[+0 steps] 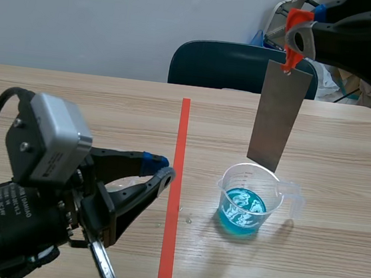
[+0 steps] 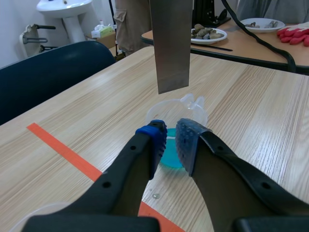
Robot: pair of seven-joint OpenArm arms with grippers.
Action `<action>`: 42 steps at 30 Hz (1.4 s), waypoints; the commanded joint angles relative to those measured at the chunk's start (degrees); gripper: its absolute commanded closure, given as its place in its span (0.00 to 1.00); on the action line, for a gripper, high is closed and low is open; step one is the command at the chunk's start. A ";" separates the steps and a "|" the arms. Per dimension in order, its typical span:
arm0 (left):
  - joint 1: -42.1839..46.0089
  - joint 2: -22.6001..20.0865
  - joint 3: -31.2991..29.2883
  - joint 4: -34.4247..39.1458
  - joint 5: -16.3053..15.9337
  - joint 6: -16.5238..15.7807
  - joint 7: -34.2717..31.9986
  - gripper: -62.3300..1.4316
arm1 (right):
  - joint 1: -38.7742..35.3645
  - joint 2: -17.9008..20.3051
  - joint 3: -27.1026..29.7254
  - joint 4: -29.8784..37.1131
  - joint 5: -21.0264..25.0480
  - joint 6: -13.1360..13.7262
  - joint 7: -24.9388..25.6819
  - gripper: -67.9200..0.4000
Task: Do the redox reaction experiment
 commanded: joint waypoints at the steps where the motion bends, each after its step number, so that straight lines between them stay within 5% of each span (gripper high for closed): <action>1: 0.63 0.26 -0.35 0.57 -0.63 0.02 -1.68 0.75 | 0.04 0.31 0.55 0.68 0.59 0.35 0.59 0.99; 4: 2.19 0.26 -1.22 0.57 -0.39 0.09 -2.82 0.62 | 0.04 0.31 0.55 0.68 0.59 0.35 0.59 0.99; 8: 3.93 0.26 -2.19 0.57 -0.50 0.31 -3.04 0.18 | 0.04 0.31 0.55 0.68 0.59 0.35 0.59 0.99; 11: 4.98 0.26 -2.73 0.57 -0.44 0.57 -4.57 0.01 | 0.04 0.31 0.55 0.68 0.59 0.35 0.59 0.99; 42: 5.11 0.26 -2.93 0.55 -0.44 1.44 -6.62 0.00 | 0.04 0.31 0.55 0.68 0.59 0.35 0.59 0.99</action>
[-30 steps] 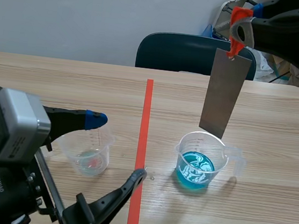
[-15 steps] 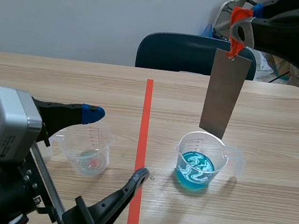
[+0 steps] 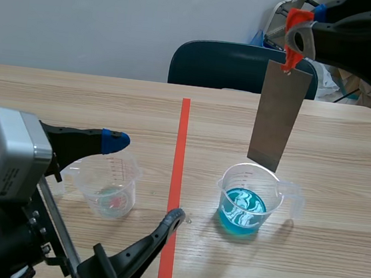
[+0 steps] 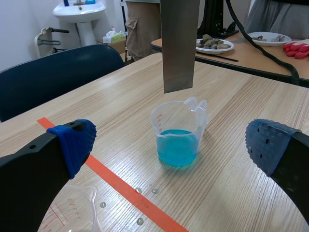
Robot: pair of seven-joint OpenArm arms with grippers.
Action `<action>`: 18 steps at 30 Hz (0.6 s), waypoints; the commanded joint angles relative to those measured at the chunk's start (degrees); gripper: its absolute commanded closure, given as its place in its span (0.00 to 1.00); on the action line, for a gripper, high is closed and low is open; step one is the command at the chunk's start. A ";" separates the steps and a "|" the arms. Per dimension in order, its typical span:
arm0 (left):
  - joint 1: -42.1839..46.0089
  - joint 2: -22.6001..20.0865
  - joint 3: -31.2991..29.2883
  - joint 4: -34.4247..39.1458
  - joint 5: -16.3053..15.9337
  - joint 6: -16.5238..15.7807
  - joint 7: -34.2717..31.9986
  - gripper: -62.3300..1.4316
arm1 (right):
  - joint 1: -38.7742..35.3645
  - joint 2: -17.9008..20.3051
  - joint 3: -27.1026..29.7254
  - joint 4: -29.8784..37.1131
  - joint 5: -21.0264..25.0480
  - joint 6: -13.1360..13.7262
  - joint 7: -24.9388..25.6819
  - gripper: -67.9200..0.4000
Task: Do the redox reaction experiment
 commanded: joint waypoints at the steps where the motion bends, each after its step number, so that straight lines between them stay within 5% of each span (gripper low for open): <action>1: -0.02 0.26 -0.04 0.46 -0.55 0.31 -0.76 0.00 | 0.04 0.31 0.55 0.68 0.59 0.35 0.59 0.99; 18: -0.17 0.26 -0.04 0.46 -0.52 0.31 1.77 0.00 | 0.04 0.31 0.55 0.68 0.39 0.35 0.37 0.99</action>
